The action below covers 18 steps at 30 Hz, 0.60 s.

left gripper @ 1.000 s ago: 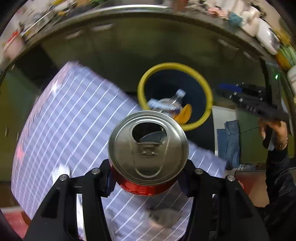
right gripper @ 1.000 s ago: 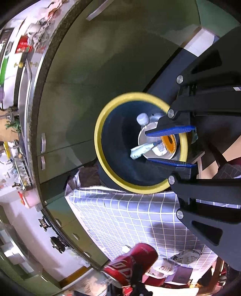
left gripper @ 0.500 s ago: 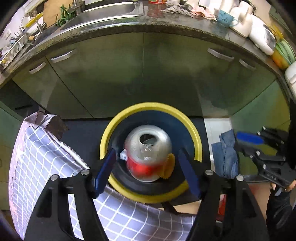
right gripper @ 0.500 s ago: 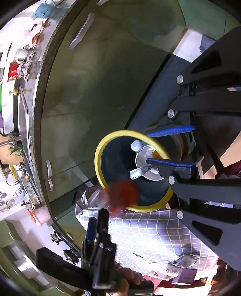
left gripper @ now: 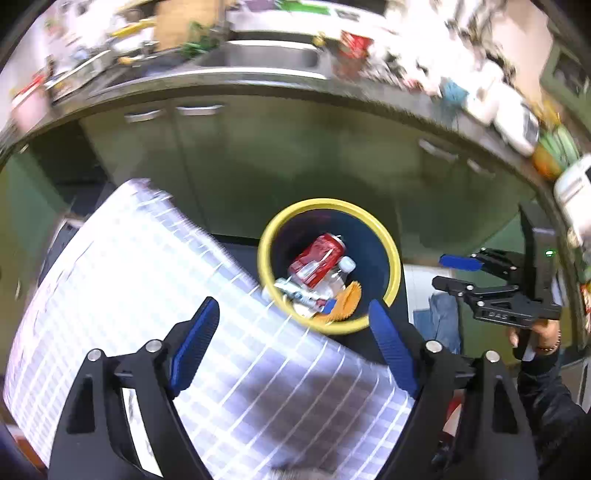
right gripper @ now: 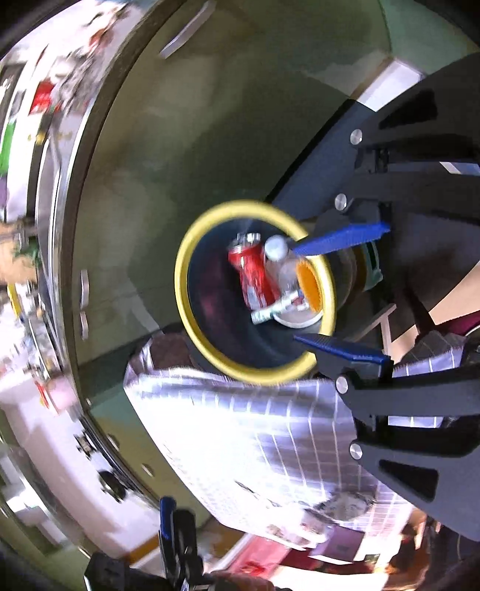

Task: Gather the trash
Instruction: 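Carry the cola can over the bin with the left tool and release it, then grasp the crumpled foil wrapper with the right tool and drop it into the bin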

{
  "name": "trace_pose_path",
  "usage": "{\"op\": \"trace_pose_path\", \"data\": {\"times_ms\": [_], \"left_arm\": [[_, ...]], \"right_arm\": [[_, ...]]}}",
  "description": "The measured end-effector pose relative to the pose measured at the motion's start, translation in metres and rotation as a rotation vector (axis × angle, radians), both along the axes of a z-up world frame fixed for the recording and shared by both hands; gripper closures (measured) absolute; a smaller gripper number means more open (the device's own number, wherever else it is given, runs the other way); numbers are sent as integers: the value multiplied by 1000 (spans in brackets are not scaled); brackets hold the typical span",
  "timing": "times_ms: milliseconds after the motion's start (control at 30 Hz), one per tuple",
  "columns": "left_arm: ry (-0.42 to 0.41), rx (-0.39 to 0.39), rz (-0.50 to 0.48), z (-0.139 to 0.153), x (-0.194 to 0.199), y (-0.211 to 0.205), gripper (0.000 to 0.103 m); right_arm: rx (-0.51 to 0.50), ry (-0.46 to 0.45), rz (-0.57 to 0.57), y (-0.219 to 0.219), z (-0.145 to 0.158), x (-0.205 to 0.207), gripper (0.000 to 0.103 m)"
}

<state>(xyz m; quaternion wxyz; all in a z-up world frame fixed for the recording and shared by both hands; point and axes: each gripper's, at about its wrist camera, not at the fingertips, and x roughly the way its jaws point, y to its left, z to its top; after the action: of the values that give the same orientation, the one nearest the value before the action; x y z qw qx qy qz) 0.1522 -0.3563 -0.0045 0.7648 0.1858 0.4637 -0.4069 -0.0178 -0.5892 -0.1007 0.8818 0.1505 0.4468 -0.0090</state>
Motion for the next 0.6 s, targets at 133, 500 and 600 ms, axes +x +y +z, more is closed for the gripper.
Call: {"op": "trace_pose_path", "data": {"times_ms": [133, 500, 600], "left_arm": [[-23, -62, 104, 21, -12, 74, 18], [-107, -112, 322, 42, -57, 236, 13], [-110, -118, 351, 39, -72, 265, 13]], "right_arm": [[-5, -3, 105, 45, 11, 6, 51], [3, 66, 533, 230, 8, 31, 46], [15, 87, 581, 257, 0, 35, 46]]}}
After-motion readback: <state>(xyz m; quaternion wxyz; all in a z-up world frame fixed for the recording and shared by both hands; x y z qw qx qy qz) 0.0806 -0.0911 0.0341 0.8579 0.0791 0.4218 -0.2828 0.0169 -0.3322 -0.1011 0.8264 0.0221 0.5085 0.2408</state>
